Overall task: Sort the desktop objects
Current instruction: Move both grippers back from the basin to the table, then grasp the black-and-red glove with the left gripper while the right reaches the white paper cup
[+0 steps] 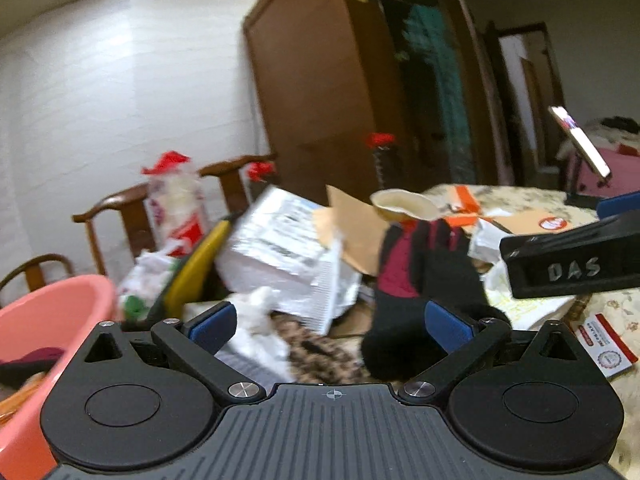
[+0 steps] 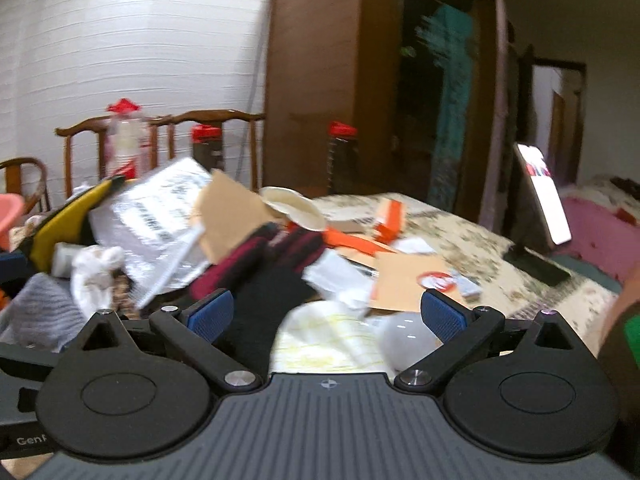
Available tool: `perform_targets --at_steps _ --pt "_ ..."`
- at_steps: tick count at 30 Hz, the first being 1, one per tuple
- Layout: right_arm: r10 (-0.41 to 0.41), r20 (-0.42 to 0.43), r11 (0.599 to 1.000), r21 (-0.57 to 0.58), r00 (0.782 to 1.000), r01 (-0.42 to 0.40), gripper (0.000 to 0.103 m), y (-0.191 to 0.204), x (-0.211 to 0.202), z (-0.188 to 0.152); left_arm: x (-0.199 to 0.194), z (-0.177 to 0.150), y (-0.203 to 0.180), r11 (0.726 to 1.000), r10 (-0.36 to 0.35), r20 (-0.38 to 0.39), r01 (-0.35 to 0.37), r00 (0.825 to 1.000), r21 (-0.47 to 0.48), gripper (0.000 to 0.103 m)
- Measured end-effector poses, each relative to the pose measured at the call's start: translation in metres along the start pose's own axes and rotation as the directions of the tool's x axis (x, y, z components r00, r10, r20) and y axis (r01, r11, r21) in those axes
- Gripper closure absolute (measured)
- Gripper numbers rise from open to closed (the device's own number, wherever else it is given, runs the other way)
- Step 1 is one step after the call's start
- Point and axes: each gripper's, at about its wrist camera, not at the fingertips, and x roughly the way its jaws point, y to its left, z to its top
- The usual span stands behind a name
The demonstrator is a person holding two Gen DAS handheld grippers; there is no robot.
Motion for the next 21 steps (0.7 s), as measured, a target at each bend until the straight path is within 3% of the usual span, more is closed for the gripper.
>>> perform_targets --at_steps 6,13,15,16,18,21 --pt "-0.022 0.009 0.998 0.054 1.000 0.021 0.003 -0.019 0.011 0.009 0.042 0.005 -0.020 0.999 -0.029 -0.056 0.031 0.998 0.035 0.000" --pt "0.016 0.020 1.000 0.018 1.000 -0.016 0.003 -0.008 0.024 0.023 0.074 -0.001 -0.029 0.997 -0.066 -0.110 0.071 0.992 0.038 0.004" --pt "0.018 0.024 1.000 0.023 1.000 -0.019 0.003 -0.007 0.028 0.026 0.081 0.001 -0.027 0.993 -0.112 -0.126 0.115 0.986 0.019 0.030" --pt "0.021 0.022 0.999 0.027 1.000 -0.022 0.003 -0.006 0.030 0.026 0.083 0.002 -0.026 0.990 -0.140 -0.131 0.142 0.982 0.007 0.037" --pt "0.031 0.008 0.999 0.033 0.999 -0.031 0.003 -0.006 0.035 0.026 0.087 0.002 -0.026 0.984 -0.178 -0.145 0.180 0.973 0.002 0.078" --pt "0.046 -0.011 0.998 0.041 0.999 -0.045 0.003 -0.008 0.040 0.022 0.085 0.000 -0.028 0.988 -0.139 -0.134 0.146 0.981 0.047 0.086"
